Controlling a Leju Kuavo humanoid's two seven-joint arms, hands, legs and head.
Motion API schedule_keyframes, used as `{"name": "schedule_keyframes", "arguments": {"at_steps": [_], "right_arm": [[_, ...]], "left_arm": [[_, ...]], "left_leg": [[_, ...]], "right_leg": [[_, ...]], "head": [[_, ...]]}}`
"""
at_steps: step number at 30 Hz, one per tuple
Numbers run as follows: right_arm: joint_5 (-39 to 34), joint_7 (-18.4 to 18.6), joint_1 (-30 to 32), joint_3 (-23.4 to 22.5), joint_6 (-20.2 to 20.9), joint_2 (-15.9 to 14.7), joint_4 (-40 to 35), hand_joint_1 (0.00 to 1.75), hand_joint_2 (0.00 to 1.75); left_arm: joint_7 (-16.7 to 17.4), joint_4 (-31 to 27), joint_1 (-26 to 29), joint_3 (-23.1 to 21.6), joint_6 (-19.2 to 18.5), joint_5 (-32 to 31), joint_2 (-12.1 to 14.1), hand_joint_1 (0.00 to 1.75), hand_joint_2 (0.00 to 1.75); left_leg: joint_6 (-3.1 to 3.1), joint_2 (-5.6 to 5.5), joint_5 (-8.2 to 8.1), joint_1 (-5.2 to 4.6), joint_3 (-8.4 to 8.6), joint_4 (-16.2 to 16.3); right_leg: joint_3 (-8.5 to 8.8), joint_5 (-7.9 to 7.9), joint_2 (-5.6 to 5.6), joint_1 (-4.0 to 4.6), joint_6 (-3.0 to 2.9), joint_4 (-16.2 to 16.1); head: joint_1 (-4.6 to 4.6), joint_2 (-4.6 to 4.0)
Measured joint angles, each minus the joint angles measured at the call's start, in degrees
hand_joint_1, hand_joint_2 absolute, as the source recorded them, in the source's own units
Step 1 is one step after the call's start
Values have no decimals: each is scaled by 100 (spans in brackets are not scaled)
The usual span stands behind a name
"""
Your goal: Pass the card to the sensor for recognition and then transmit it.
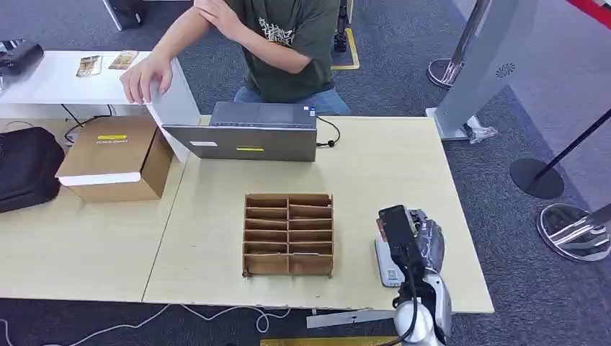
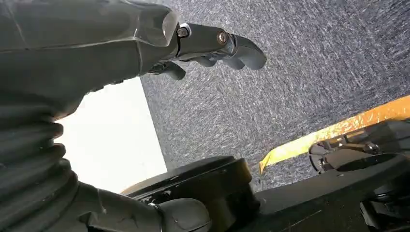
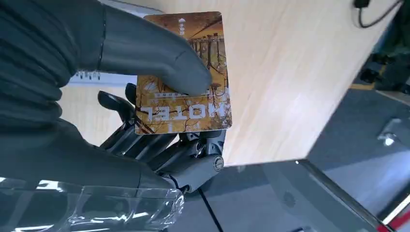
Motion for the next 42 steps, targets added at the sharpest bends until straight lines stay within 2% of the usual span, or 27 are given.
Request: {"name": "schedule_keyframes", "arguments": {"at_steps": [11,18,22,24,27,28,29,31,32,33,34,36,39,42], "right_arm": [[1464,-345,127,142,-1068,-74,-376,175,175],[1571,-363,158,148,-1134,-87,-424,175,175],[2010,-384,162,148,-1370,-92,-433,175,175],[2410,-398,161,148,-1521,-94,-430,175,175],[3940,-207,148,148,-1746,-109,-376,175,175],[4120,18,128,175,-1748,-239,-343,175,175],[4124,486,60,287,-1714,-429,-315,175,175],[4133,1944,-274,816,-1611,-1003,-197,175,175],[4133,2463,-460,1109,-1611,-1271,-106,175,175],[4133,2736,-601,1359,-1622,-1437,-47,175,175],[4133,2698,-708,1706,-1703,-1558,78,175,175],[4133,2270,-834,2016,-1818,-1598,280,175,175],[4133,1219,-1008,2004,-1965,-1450,535,175,175],[4133,539,-1163,1825,-1967,-1165,752,175,175]], "left_arm": [[-170,0,25,4,50,-136,-13,0,175],[-173,0,26,4,52,-144,-15,0,175],[-221,0,31,4,63,-164,-15,0,175],[-260,0,37,4,72,-177,-17,0,175],[-350,0,54,4,120,-234,-20,0,175],[-378,0,60,4,131,-243,-20,0,175],[-398,0,67,4,138,-240,-22,0,175],[-411,0,70,4,142,-206,-22,0,175],[-413,0,75,9,142,-186,-20,0,175],[-417,0,77,18,144,-173,-20,0,175],[-417,0,79,41,144,-155,-20,0,175],[-420,0,79,70,138,-133,-20,0,175],[-426,0,79,83,122,-129,-20,0,175],[-424,0,75,83,107,-149,-22,0,175]], "left_leg": [[0,0,0,0,1,0],[0,0,0,0,1,0],[0,0,0,0,1,0],[0,0,0,0,0,0],[0,0,0,0,1,0],[0,-2,-1,-1,-1,0],[1,-6,-1,-1,-8,0],[4,-5,-1,-2,-15,0],[4,9,-1,-2,-8,1],[7,20,-4,-2,-3,2],[9,28,-5,-3,2,3],[9,21,-4,-3,7,4],[10,2,-2,2,4,3],[9,5,-2,3,4,1]], "right_leg": [[0,0,0,0,0,0],[0,0,0,0,0,0],[0,0,0,0,0,0],[0,0,0,0,0,0],[0,0,1,0,0,-1],[1,0,-1,0,0,-1],[3,0,-5,-1,0,-1],[2,2,-5,-2,2,-1],[3,3,5,-2,3,-3],[3,5,11,-3,5,-4],[4,6,18,-3,5,-6],[5,6,12,-3,5,-6],[5,4,-1,0,4,-3],[3,0,5,1,0,-1]], "head": [[0,-2],[0,-2],[0,0],[0,-2],[0,0],[-2,-2],[-2,-2],[2,-2],[7,0],[7,-2],[2,-2],[-2,-2],[0,0],[-2,-2]]}}
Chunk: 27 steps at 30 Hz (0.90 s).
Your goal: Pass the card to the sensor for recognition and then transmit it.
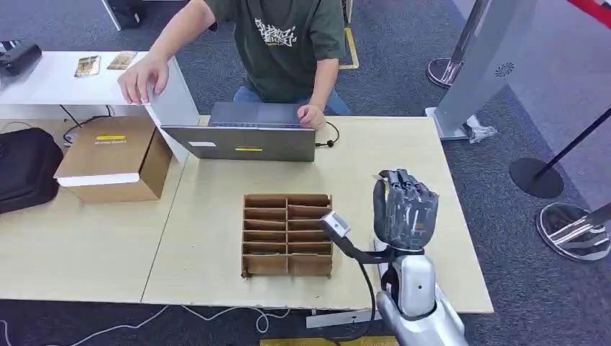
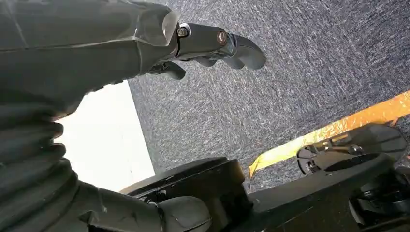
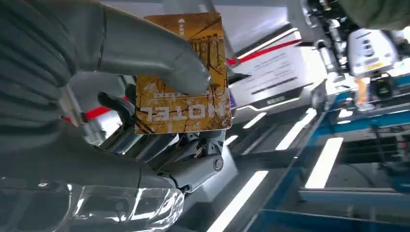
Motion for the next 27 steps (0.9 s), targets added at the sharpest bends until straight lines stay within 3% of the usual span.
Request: {"name": "schedule_keyframes", "arguments": {"at_steps": [2,12,27], "right_arm": [[-11,-295,-118,-181,0,200,161,175,175],[-50,-898,-819,-631,90,741,675,175,175],[-48,-1009,-2171,-693,398,1141,1915,175,175]], "left_arm": [[2,0,-3,0,-7,-35,0,0,175],[68,0,-57,-2,-112,-280,-28,0,175],[175,0,-108,-41,-273,-393,-50,0,175]], "left_leg": [[0,-2,0,0,-1,0],[1,0,0,-5,-2,1],[0,-2,1,-4,-1,2]], "right_leg": [[0,-1,-2,0,-1,0],[1,1,0,-1,1,-1],[-1,1,0,-1,1,0]], "head": [[0,2],[0,0],[2,0]]}}
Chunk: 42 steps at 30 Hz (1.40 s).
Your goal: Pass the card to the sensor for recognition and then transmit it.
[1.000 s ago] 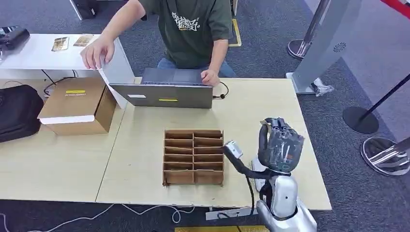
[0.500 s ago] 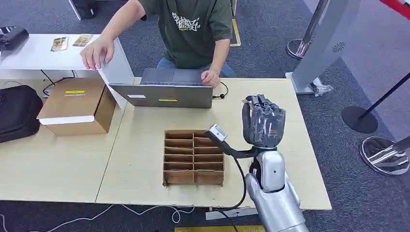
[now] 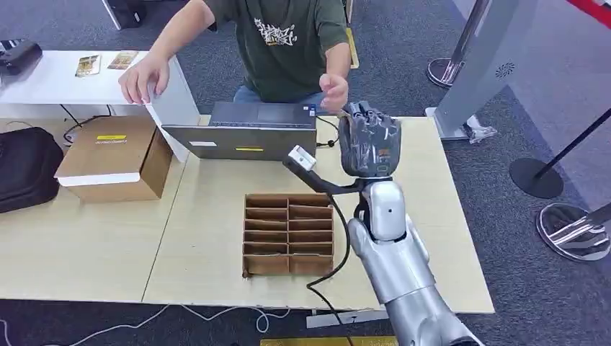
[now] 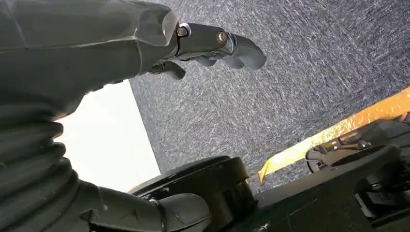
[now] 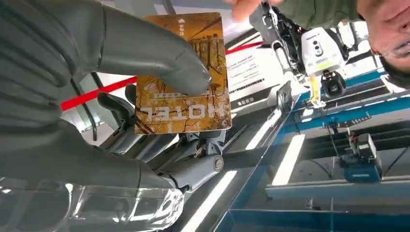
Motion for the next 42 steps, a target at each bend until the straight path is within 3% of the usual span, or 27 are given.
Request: {"name": "schedule_keyframes", "arguments": {"at_steps": [20,42], "right_arm": [[46,221,-1842,-52,127,389,2317,175,175],[46,293,-2226,-52,120,430,3123,175,175]], "left_arm": [[216,0,-62,-260,-109,-129,-31,0,175],[295,0,-79,-394,-212,-158,-28,0,175]], "left_leg": [[0,-3,1,0,0,1],[0,-9,0,0,-1,1]], "right_leg": [[0,0,0,0,0,0],[0,0,-2,0,0,0]], "head": [[0,0],[0,2]]}}
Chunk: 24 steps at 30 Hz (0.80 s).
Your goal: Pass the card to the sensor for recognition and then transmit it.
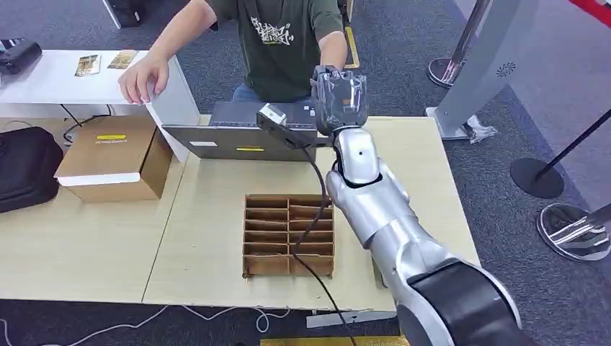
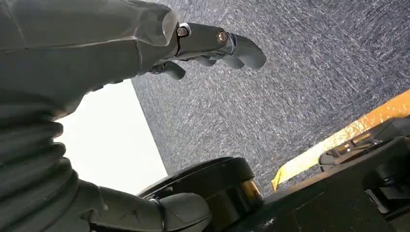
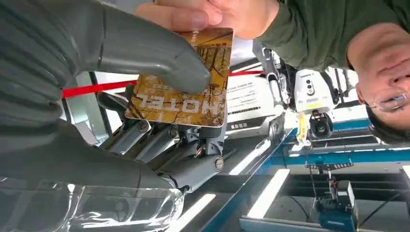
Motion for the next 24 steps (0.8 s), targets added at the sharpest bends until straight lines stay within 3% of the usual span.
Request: {"name": "schedule_keyframes", "arguments": {"at_steps": [4,5,6,24], "right_arm": [[0,13,-5,0,4,0,39,175,175],[0,15,-7,0,4,-2,52,117,175],[0,17,-10,0,7,0,61,2,175],[0,81,-27,7,-35,9,162,0,175]], "left_arm": [[9,0,-1,-2,-13,-7,0,0,175],[11,0,-2,-4,-17,-7,0,0,175],[15,0,-2,-4,-20,-4,0,0,175],[103,0,-16,-7,-83,48,2,0,175]], "left_leg": [[0,0,0,0,0,0],[0,0,0,0,0,0],[0,0,0,0,0,0],[0,0,0,0,0,0]], "right_leg": [[0,0,0,0,0,0],[0,0,0,0,0,0],[0,0,0,0,0,0],[0,0,0,0,0,0]], "head": [[0,0],[0,0],[0,0],[0,0]]}}
